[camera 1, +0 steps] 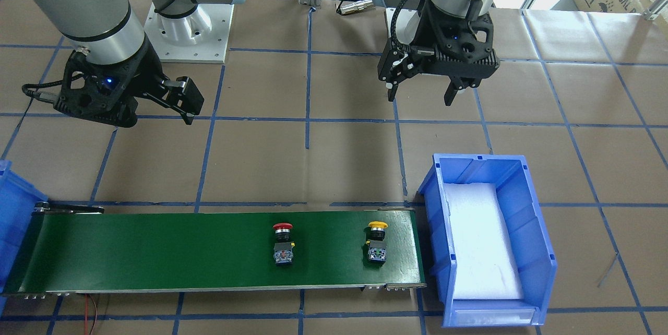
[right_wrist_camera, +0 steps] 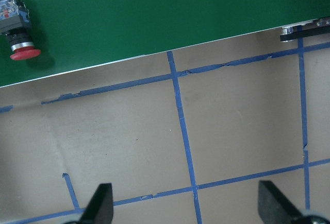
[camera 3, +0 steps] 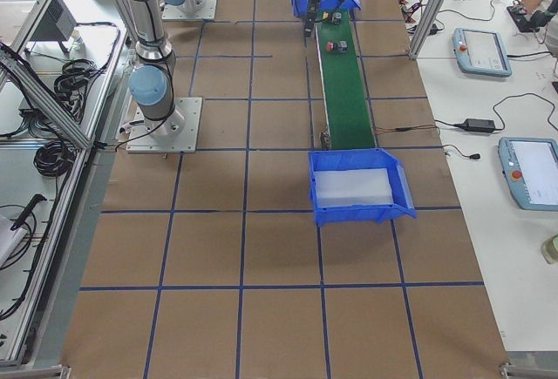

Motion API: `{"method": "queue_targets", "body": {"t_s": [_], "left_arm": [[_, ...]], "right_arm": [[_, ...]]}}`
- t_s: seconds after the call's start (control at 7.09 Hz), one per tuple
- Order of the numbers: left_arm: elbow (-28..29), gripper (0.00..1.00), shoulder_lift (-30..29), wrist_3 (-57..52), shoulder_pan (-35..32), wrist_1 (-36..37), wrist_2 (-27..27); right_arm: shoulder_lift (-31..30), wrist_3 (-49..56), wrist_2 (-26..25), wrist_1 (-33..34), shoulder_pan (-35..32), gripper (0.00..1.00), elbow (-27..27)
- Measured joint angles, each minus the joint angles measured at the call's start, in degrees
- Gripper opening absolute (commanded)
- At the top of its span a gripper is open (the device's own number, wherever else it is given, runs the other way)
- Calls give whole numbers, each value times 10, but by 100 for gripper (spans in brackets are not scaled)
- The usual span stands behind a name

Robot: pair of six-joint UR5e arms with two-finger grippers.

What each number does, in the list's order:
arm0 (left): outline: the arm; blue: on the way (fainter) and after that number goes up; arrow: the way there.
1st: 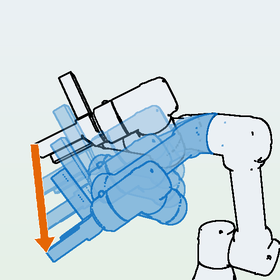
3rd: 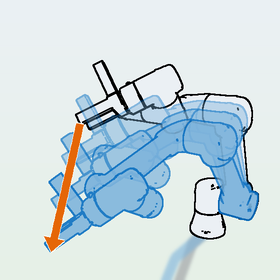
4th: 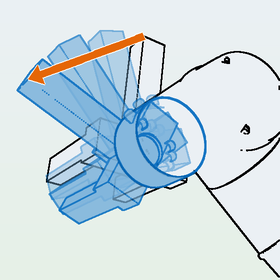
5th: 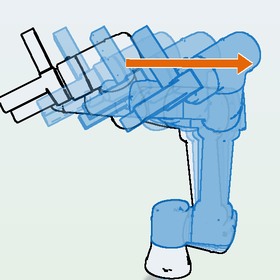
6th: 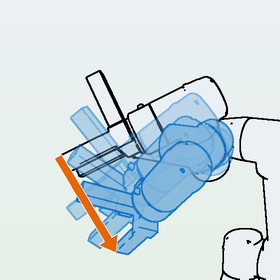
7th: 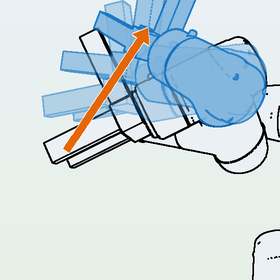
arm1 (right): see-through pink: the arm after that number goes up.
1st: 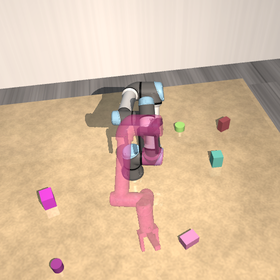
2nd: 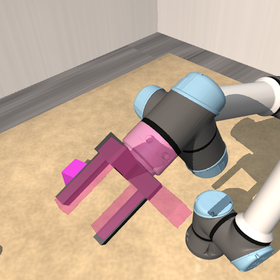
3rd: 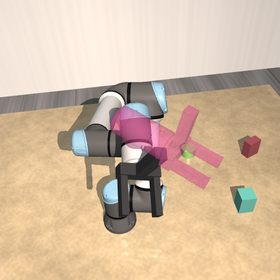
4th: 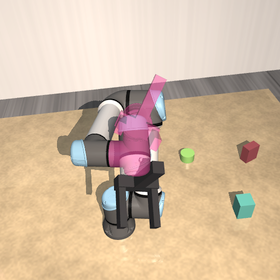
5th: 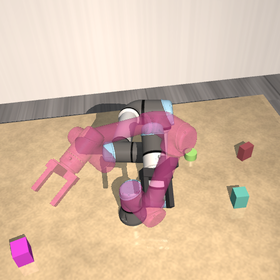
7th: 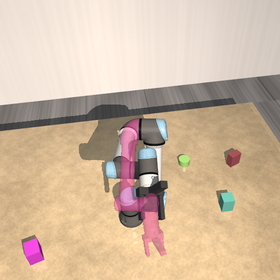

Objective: Transport two buttons from left to right
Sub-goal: 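Withdraw the left gripper above the bin as the belt carries buttons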

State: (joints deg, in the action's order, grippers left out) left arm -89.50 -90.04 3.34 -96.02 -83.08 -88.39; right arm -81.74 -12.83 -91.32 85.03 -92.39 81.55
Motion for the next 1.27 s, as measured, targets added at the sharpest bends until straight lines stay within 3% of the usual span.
{"method": "queue_targets", "body": {"t_s": [0.28,0.85,1.27], "left_arm": [[-6,100,4,-2,-2,39,4],[-9,100,4,3,-3,49,5],[10,100,3,2,1,-2,-1]], "right_arm": [[-1,0,1,1,-1,100,0],[0,0,1,1,0,100,0],[1,1,1,2,0,100,0]]}}
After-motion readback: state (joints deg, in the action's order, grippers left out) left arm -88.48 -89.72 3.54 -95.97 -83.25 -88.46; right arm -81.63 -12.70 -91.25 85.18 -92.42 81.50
